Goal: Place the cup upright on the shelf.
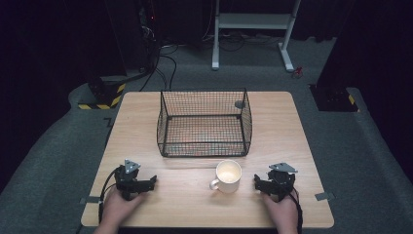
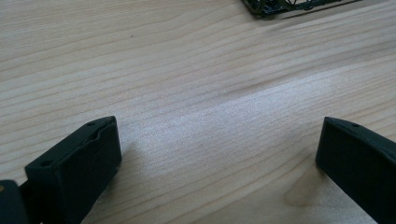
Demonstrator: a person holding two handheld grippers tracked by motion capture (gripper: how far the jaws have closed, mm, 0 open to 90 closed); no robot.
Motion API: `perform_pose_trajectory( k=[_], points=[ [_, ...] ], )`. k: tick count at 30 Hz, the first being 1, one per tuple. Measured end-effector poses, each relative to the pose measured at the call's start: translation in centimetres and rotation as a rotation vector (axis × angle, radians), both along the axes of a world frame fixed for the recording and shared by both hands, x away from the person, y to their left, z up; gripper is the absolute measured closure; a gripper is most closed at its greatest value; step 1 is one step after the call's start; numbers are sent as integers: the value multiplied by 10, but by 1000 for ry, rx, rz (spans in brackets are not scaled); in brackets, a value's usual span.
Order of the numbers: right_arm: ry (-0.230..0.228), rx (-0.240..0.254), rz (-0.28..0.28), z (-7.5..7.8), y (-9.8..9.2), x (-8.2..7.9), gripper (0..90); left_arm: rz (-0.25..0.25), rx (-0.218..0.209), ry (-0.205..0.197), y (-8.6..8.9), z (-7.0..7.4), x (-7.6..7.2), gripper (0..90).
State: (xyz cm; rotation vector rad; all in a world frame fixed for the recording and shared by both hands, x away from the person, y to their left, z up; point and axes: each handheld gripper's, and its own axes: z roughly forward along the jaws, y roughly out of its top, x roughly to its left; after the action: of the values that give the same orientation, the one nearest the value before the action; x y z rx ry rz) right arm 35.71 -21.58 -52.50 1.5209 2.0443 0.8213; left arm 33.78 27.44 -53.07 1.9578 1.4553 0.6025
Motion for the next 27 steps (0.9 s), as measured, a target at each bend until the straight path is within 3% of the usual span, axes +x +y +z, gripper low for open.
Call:
perform_pose_trajectory(
  k=[23,27],
  points=[
    [-1,-2,27,0,-1,-1,86,-16,0,-1,1,0,-1,7],
    [-10,-24,43,1,1,-2,90,-16,-2,2,1,0,-1,7]
  ],
)
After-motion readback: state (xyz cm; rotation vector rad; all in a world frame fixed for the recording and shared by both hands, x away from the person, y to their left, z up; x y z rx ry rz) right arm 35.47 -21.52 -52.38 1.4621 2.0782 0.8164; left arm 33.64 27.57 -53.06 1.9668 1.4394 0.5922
